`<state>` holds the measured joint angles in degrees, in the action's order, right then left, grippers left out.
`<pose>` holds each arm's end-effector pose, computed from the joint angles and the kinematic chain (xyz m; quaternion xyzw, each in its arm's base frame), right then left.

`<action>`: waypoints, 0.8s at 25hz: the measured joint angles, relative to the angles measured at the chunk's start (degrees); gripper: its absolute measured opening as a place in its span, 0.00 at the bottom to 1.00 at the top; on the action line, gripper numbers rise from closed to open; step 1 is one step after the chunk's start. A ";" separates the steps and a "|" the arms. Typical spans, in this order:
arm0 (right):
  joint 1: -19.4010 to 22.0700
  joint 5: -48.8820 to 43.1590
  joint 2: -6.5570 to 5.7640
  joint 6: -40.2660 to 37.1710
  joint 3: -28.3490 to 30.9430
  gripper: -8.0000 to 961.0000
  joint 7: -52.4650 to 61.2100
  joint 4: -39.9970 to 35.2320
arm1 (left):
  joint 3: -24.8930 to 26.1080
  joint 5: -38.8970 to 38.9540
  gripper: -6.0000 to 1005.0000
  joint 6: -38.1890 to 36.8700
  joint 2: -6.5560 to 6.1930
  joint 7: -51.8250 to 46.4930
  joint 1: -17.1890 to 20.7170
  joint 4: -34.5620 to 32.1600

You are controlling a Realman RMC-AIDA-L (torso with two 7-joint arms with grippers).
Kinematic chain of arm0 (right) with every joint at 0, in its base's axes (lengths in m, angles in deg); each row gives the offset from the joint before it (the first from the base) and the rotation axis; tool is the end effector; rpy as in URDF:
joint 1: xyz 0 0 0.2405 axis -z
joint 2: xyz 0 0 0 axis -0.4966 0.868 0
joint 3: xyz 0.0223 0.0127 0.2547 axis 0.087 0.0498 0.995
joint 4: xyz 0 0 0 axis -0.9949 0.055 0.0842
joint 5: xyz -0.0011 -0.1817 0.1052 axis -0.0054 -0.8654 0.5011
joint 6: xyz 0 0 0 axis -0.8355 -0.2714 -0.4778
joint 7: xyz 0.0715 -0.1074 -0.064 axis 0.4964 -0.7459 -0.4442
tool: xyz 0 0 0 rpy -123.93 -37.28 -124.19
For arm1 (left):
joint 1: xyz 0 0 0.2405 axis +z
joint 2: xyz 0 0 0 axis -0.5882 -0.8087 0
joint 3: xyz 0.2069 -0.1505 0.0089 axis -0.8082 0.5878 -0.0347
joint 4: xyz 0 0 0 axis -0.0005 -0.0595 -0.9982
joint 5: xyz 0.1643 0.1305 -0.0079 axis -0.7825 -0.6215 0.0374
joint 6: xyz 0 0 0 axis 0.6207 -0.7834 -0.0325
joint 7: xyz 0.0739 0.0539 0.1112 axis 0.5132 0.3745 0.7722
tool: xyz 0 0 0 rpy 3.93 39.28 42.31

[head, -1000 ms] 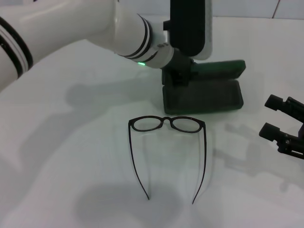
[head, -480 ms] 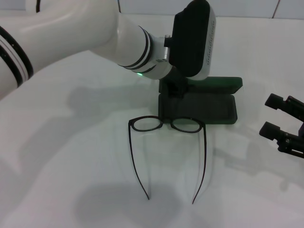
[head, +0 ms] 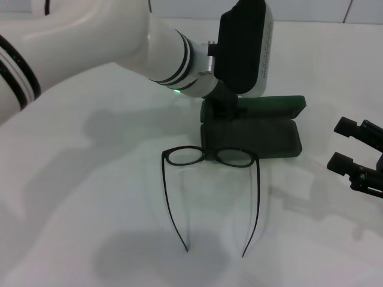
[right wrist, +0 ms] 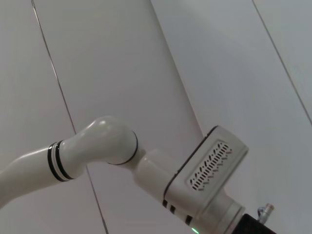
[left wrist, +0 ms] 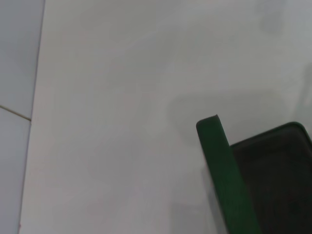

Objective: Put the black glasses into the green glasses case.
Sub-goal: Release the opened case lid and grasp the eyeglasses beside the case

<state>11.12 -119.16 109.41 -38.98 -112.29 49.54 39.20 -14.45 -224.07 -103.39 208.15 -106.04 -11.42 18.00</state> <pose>0.2749 0.2558 0.0135 -0.8619 0.1887 0.4559 0.1172 -0.1116 0.3971 -0.1046 -0.9526 0.1918 0.1553 0.1781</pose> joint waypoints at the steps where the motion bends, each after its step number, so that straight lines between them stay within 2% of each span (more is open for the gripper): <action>1: -0.05 0.00 -0.03 0.00 0.00 0.88 0.00 0.00 | 0.17 -0.01 0.27 -0.65 -0.05 -0.08 0.50 -1.27; 6: -0.17 0.00 -0.21 0.24 0.00 0.88 0.04 -0.32 | 1.77 -0.06 0.35 -3.54 -0.28 -0.33 2.75 -7.15; 11: -1.05 -0.33 -0.65 0.40 0.00 0.87 0.47 -0.62 | 3.96 -0.17 0.36 -5.71 -0.26 0.06 6.67 -13.66; 13: -1.38 -0.37 -0.83 0.41 0.00 0.87 0.51 -0.53 | 3.90 -0.43 0.36 -5.33 -0.20 0.24 7.22 -13.68; 16: -1.62 -0.40 -0.88 0.46 0.00 0.87 0.52 -0.42 | 3.15 -0.87 0.36 -3.29 -0.02 0.27 6.58 -10.24; 20: -1.42 -0.42 -0.82 0.50 -0.04 0.86 0.30 -0.17 | 0.52 -0.56 0.37 2.07 0.07 0.28 6.00 -6.26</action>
<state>9.70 -119.58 108.59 -38.48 -112.34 49.84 39.04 -13.94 -224.63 -101.32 208.22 -105.76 -5.42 11.74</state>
